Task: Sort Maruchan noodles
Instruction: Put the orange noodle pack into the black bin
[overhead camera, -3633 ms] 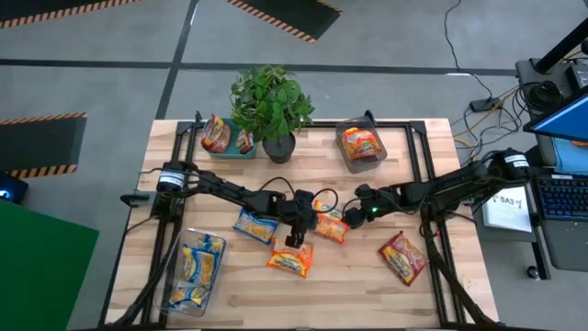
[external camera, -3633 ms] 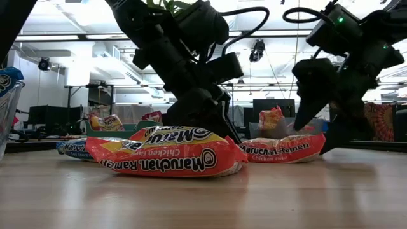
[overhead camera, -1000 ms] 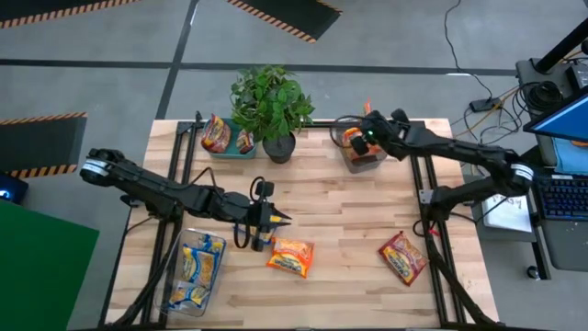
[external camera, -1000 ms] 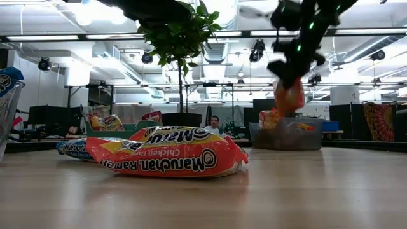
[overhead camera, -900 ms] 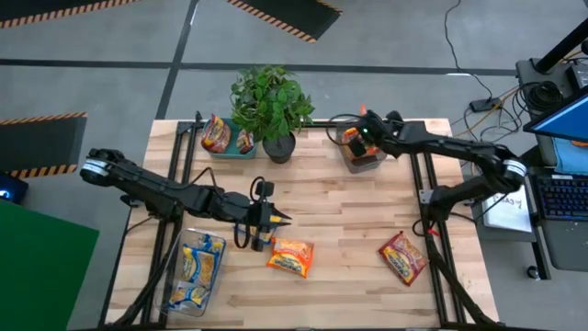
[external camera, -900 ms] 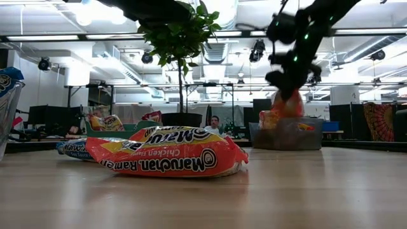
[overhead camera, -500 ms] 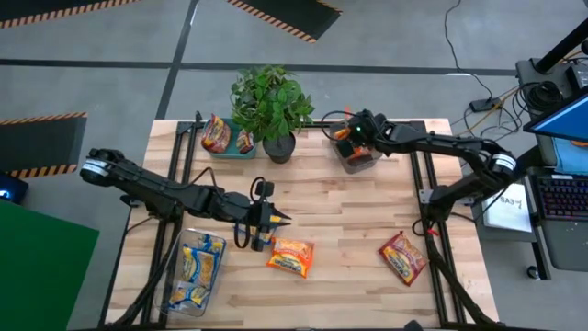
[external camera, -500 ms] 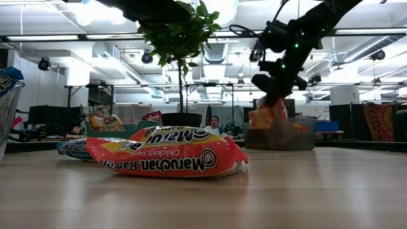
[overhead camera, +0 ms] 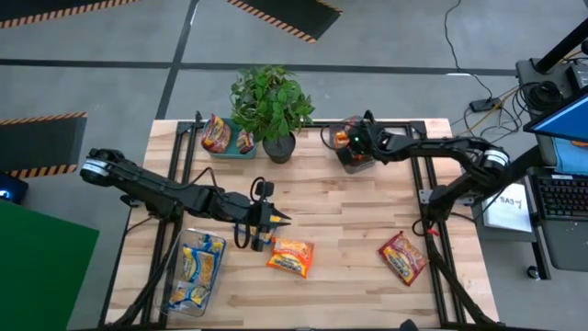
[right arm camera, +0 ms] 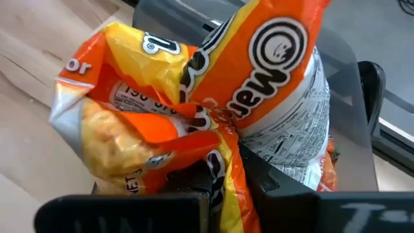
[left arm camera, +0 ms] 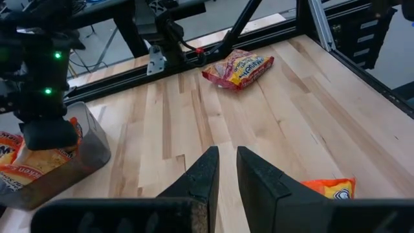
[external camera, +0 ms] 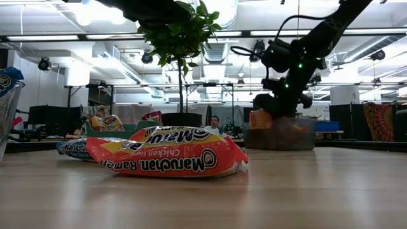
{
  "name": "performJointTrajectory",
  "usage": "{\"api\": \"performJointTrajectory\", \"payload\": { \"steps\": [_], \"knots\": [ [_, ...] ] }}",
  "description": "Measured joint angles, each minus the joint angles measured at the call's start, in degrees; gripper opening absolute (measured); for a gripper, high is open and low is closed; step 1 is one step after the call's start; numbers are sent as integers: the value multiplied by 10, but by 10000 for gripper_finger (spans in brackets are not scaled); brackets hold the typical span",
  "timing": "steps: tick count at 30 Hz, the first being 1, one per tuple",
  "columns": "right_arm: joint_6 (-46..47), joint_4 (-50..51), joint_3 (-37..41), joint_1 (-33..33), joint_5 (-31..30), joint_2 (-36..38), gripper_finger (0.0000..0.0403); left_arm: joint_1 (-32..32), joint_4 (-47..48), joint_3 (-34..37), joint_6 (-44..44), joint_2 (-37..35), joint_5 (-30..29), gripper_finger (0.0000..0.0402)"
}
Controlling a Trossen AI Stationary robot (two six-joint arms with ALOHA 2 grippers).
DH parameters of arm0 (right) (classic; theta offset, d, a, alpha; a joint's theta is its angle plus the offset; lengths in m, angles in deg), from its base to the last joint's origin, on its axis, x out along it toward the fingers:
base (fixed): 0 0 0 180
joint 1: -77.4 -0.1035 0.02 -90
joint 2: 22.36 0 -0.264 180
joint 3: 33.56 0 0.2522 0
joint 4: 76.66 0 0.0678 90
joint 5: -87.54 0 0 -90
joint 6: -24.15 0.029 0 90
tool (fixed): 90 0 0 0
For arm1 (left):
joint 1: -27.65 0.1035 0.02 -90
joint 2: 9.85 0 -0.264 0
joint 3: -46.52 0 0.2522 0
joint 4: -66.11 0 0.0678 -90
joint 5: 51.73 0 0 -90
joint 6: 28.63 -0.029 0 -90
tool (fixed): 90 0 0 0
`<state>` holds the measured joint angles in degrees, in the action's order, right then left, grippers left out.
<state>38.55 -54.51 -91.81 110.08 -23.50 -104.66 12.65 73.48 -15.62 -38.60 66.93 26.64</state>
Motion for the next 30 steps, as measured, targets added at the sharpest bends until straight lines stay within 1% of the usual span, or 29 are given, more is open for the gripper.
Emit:
{"api": "performJointTrajectory", "payload": {
  "steps": [4,6,9,15,17,20,25,28,30],
  "knots": [
    [6,-2,0,2,0,-1,24,0,0,0,0,0,0,37],
    [5,0,1,3,1,5,31,0,0,0,0,0,0,37],
    [3,7,2,4,3,13,58,0,0,0,0,0,0,37],
    [15,35,2,12,3,35,124,0,0,0,0,0,0,37],
    [15,37,2,13,3,48,139,0,0,0,0,0,0,37],
    [15,37,1,16,1,73,152,0,0,0,0,0,0,37],
    [12,35,-20,23,0,96,148,0,0,0,0,0,0,37],
    [-5,33,-40,30,-16,93,128,0,0,0,0,0,0,37],
    [-18,30,-51,36,-28,85,108,0,0,0,0,0,0,37]
  ]
}}
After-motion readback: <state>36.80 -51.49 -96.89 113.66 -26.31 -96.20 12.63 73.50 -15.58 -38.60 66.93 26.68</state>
